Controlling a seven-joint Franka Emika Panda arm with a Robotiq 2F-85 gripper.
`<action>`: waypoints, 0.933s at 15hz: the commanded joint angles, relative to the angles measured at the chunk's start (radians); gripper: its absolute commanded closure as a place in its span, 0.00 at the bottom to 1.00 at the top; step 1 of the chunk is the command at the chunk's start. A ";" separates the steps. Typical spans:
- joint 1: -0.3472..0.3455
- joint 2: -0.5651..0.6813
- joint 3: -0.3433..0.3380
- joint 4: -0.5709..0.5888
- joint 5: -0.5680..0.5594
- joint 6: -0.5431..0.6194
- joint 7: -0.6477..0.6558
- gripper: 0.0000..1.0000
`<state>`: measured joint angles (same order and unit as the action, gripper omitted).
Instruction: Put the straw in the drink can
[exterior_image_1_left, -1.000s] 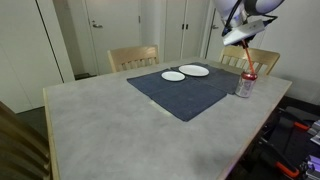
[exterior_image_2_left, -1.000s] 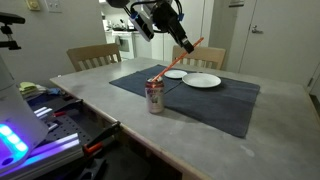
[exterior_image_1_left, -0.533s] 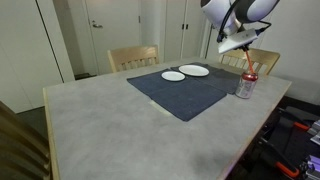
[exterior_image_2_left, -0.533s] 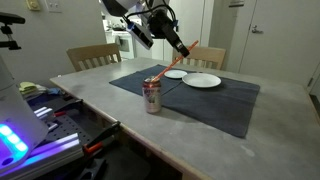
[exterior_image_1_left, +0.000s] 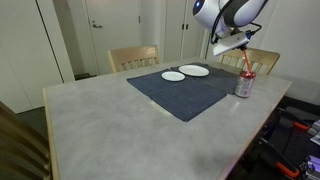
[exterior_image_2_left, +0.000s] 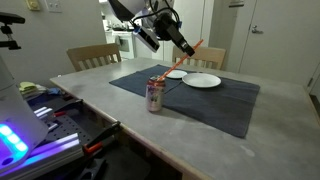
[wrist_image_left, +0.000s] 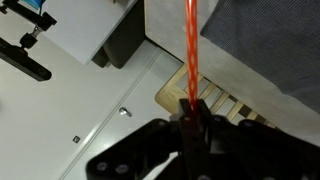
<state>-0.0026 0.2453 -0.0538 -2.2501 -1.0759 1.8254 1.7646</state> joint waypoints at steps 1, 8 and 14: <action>0.003 0.031 0.007 0.052 0.033 -0.071 0.015 0.98; 0.012 0.004 0.032 0.042 0.155 -0.085 0.004 0.98; 0.044 0.003 0.039 0.032 0.169 -0.121 0.100 0.98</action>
<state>0.0306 0.2519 -0.0171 -2.2172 -0.9188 1.7403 1.8245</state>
